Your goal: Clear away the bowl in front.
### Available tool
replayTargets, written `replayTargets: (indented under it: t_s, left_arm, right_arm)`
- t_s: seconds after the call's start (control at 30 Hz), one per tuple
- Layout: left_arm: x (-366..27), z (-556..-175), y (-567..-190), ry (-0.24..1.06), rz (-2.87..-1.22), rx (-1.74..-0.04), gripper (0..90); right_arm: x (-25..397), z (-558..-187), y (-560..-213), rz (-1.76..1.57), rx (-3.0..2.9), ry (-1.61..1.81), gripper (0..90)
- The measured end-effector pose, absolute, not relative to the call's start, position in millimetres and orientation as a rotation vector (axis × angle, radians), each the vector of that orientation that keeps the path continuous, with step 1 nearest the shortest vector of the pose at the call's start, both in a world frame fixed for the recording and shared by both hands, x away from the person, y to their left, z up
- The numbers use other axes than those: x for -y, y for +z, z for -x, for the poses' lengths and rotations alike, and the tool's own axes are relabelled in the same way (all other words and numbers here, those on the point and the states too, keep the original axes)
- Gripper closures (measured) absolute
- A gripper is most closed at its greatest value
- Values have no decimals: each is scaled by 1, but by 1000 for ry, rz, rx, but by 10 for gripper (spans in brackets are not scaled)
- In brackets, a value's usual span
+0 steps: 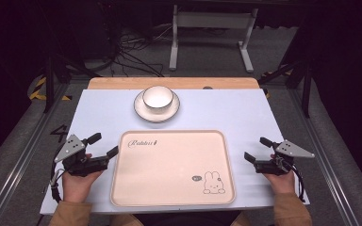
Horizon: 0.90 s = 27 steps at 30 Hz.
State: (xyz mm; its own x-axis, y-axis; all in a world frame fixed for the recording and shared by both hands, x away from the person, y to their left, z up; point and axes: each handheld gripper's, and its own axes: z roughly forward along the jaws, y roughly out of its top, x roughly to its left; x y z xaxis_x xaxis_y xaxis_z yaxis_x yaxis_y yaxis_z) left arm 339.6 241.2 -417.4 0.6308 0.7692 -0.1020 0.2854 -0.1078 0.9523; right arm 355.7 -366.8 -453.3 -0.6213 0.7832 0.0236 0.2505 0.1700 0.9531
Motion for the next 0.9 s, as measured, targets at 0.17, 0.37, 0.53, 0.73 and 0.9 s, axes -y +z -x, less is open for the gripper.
replayTargets:
  t_s: [0.17, 0.37, 0.53, 0.73, 0.9]
  left_arm:
    - [-240, -348, -407, 520, -1663, -899, 163]
    - [-240, -355, -399, 517, -1640, -931, 169]
    - [-239, -365, -387, 546, -1643, -933, 169]
    - [-237, -379, -377, 571, -1652, -930, 169]
    - [-238, -396, -370, 572, -1653, -948, 172]
  right_arm:
    - [367, -356, -453, -978, -1970, 1461, 51]
    - [366, -356, -453, -980, -1970, 1456, 50]
    - [366, -356, -453, -978, -1972, 1450, 49]
    - [365, -356, -453, -991, -1973, 1438, 48]
    - [365, -356, -453, -994, -1968, 1438, 46]
